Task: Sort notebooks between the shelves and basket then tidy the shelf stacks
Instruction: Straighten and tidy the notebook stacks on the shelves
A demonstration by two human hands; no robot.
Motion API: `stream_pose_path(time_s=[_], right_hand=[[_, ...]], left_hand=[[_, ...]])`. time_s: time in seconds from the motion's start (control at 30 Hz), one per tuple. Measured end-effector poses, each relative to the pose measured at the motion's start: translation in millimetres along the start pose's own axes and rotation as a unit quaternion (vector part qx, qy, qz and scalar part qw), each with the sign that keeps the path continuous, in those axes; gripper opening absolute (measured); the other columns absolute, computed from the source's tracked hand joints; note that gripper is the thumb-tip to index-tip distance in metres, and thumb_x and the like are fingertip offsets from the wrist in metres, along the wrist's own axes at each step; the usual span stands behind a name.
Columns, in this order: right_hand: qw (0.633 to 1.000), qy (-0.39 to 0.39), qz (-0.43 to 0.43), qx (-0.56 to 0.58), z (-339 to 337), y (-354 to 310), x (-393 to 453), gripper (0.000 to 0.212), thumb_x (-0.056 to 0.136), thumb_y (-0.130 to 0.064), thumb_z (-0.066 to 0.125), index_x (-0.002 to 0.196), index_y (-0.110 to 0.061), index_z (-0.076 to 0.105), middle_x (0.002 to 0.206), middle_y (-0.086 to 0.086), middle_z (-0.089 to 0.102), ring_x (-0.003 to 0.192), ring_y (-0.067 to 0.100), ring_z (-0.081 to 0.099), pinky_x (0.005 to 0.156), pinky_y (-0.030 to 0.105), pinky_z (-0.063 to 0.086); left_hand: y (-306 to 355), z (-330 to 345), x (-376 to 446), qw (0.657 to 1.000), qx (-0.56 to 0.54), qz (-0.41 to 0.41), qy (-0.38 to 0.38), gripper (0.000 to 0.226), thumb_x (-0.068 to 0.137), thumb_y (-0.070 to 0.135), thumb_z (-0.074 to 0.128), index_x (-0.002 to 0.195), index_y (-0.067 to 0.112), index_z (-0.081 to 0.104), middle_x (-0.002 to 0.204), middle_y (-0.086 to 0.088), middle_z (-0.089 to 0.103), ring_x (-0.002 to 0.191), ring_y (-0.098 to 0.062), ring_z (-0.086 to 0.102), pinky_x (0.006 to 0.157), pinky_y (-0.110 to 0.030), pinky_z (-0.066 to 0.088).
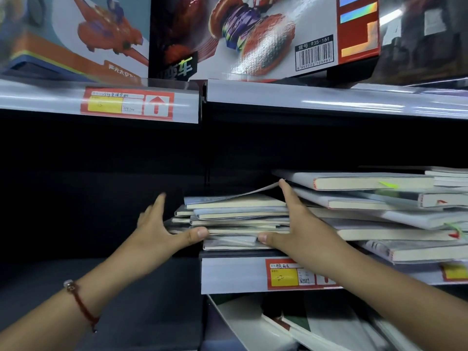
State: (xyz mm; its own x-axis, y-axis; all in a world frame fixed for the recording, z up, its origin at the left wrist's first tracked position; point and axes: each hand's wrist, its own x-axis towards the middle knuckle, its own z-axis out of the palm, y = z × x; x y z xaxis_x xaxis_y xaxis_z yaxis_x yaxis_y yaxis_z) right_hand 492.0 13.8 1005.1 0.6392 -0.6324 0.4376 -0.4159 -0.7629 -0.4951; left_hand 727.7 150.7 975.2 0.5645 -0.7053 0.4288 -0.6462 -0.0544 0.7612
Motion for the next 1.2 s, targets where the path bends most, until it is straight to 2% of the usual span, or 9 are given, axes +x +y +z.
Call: stream_pose_path(time_s=[0.2,0.3,0.43,0.53,0.6,0.7,0.87,1.0,1.2], right_hand=[[0.999,-0.005,0.032,0.032,-1,0,5,0.117,0.084,-0.046,0.074,0.149,-0.047,-0.023,0.153,-0.011,0.038,0.081,0.003,0.062,0.062,0.016,0.048],[0.998,-0.008,0.033,0.052,0,-2,9,0.120,0.082,-0.042,0.077,0.151,-0.042,-0.022,0.158,-0.008,0.031,0.083,0.001,0.058,0.067,0.018,0.047],[0.993,-0.019,0.043,0.104,-3,-4,10,0.117,0.083,-0.034,0.078,0.155,-0.037,-0.013,0.157,-0.007,0.033,0.104,0.007,0.047,0.085,0.022,0.042],[0.987,-0.026,0.060,0.149,-6,-3,11,0.111,0.084,-0.025,0.078,0.157,-0.036,-0.005,0.148,-0.005,0.042,0.089,0.002,0.048,0.069,0.015,0.040],[0.983,-0.026,0.069,0.170,-7,-2,11,0.110,0.083,-0.021,0.078,0.157,-0.037,-0.002,0.140,-0.006,0.046,0.089,0.002,0.054,0.069,0.017,0.044],[0.980,-0.024,0.081,0.182,-8,-1,11,0.109,0.082,-0.021,0.078,0.157,-0.040,0.001,0.135,-0.007,0.049,0.104,0.016,0.061,0.082,0.028,0.051],[0.977,-0.040,0.083,0.195,-13,2,13,0.105,0.083,-0.015,0.076,0.157,-0.038,0.005,0.111,-0.014,0.041,0.087,0.000,0.053,0.064,0.018,0.043],[0.978,-0.041,0.080,0.189,-13,0,9,0.103,0.083,-0.019,0.076,0.157,-0.038,0.006,0.123,-0.013,0.042,0.095,0.007,0.058,0.073,0.023,0.048],[0.986,-0.044,0.061,0.146,-16,0,-8,0.094,0.090,-0.032,0.067,0.156,-0.042,0.002,0.135,-0.017,0.040,0.081,-0.002,0.054,0.063,0.012,0.039]], left_hand=[[-12,10,2,0.994,-0.104,-0.007,0.021,0.146,0.031,0.083,0.078,0.156,0.036,0.020,0.156,0.006,0.037,0.137,-0.012,0.043,0.106,-0.030,0.036],[-13,12,-2,0.989,-0.141,-0.020,0.041,0.134,0.035,0.077,0.082,0.152,0.033,0.034,0.145,0.008,0.050,0.128,-0.010,0.052,0.104,-0.028,0.039],[-4,18,-13,0.982,-0.183,-0.007,0.034,0.089,0.057,0.057,0.091,0.135,0.029,0.058,0.123,0.013,0.069,0.112,-0.003,0.065,0.108,-0.033,0.044],[10,28,-23,0.979,-0.195,0.014,0.060,0.043,0.079,0.027,0.080,0.117,0.036,0.064,0.101,0.024,0.073,0.096,0.008,0.067,0.096,-0.017,0.046],[14,33,-28,0.975,-0.206,0.011,0.083,0.062,0.083,0.026,0.078,0.138,0.034,0.051,0.111,0.027,0.066,0.103,0.009,0.060,0.092,-0.013,0.040],[13,38,-34,0.974,-0.212,0.010,0.076,0.089,0.077,0.041,0.081,0.153,0.030,0.034,0.136,0.016,0.058,0.125,-0.003,0.053,0.109,-0.029,0.037],[17,56,-45,0.963,-0.266,0.020,0.029,0.103,0.077,0.041,0.082,0.155,0.041,0.015,0.150,0.013,0.047,0.139,-0.007,0.043,0.118,-0.042,0.032],[16,58,-50,0.964,-0.262,0.016,0.031,0.111,0.069,0.043,0.083,0.153,0.049,0.012,0.149,0.016,0.046,0.136,-0.006,0.046,0.117,-0.039,0.032],[24,36,-43,0.978,-0.201,-0.031,0.052,0.139,0.049,0.083,0.074,0.154,0.045,-0.009,0.157,0.015,0.032,0.142,-0.009,0.035,0.113,-0.033,0.029]])
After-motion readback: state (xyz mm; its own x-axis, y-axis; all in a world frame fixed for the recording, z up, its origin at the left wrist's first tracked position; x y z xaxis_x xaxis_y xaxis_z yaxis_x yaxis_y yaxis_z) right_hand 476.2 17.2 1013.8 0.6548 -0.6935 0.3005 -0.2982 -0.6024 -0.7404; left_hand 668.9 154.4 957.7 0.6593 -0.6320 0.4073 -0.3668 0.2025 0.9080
